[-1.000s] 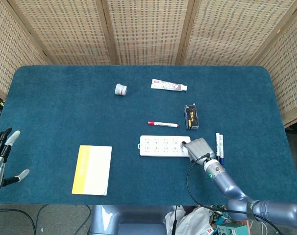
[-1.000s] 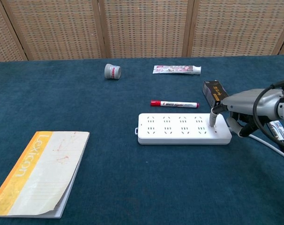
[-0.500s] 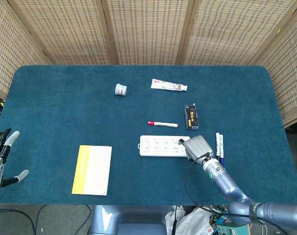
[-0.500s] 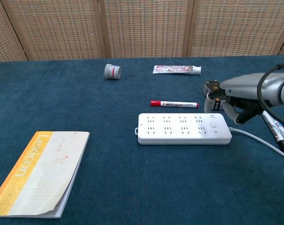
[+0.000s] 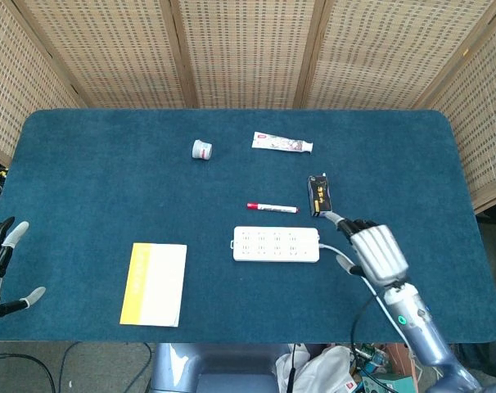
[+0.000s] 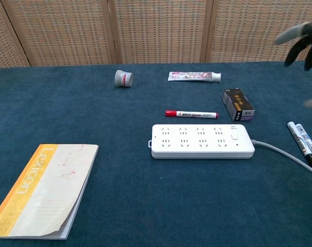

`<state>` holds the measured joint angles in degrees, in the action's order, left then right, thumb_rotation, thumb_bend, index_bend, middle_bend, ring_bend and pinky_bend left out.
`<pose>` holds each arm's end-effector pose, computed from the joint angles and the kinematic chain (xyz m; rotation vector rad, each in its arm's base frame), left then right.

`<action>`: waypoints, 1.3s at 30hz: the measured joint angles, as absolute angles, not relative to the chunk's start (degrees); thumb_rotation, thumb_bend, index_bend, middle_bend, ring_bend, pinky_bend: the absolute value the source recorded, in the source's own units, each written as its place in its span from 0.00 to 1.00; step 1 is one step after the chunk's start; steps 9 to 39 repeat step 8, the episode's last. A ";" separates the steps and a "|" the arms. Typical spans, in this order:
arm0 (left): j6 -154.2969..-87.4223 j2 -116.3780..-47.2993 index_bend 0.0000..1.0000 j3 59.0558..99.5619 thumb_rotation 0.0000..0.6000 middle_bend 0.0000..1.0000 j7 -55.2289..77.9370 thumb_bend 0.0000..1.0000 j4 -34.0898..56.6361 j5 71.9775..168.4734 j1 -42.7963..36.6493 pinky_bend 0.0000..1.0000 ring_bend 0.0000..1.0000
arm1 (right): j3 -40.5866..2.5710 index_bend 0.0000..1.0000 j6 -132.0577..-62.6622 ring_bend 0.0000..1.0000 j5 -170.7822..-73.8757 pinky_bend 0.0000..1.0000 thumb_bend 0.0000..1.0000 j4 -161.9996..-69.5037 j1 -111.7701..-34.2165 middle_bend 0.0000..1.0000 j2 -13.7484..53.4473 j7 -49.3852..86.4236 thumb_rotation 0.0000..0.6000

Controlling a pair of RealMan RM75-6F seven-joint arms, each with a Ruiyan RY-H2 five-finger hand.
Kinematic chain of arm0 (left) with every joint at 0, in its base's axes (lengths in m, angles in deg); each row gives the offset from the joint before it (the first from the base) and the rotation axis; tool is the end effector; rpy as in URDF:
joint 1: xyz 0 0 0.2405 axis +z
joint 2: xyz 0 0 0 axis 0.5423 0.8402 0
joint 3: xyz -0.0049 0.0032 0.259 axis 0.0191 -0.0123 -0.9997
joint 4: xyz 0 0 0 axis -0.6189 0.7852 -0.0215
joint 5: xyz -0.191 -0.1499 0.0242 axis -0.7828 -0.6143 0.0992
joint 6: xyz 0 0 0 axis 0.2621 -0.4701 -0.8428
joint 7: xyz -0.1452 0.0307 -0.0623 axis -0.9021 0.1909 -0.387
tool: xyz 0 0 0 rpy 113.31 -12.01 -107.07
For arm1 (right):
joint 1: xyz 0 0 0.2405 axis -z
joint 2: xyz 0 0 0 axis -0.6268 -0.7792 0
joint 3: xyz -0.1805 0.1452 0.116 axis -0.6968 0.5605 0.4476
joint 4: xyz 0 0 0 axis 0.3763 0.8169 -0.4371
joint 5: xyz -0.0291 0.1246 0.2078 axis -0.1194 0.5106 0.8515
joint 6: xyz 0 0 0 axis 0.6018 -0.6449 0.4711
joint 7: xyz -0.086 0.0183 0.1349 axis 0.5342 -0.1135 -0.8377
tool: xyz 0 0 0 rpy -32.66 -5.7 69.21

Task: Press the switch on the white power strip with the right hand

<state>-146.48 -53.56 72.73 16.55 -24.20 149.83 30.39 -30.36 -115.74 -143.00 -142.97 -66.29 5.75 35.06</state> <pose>-0.2715 0.1793 0.1593 -1.3951 -0.8587 -0.9719 -0.1988 -0.2763 0.0709 1.6828 -0.7165 1.0816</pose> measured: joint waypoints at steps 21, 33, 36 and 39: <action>-147.14 -53.35 0.00 72.17 1.00 0.00 15.81 0.00 -24.10 151.50 30.75 0.00 0.00 | -33.24 0.00 -128.14 0.00 -149.49 0.00 0.00 -134.92 -54.80 0.00 6.13 32.51 1.00; -147.14 -53.35 0.00 72.17 1.00 0.00 15.81 0.00 -24.10 151.50 30.75 0.00 0.00 | -33.24 0.00 -128.14 0.00 -149.49 0.00 0.00 -134.92 -54.80 0.00 6.13 32.51 1.00; -147.14 -53.35 0.00 72.17 1.00 0.00 15.81 0.00 -24.10 151.50 30.75 0.00 0.00 | -33.24 0.00 -128.14 0.00 -149.49 0.00 0.00 -134.92 -54.80 0.00 6.13 32.51 1.00; -147.14 -53.35 0.00 72.17 1.00 0.00 15.81 0.00 -24.10 151.50 30.75 0.00 0.00 | -33.24 0.00 -128.14 0.00 -149.49 0.00 0.00 -134.92 -54.80 0.00 6.13 32.51 1.00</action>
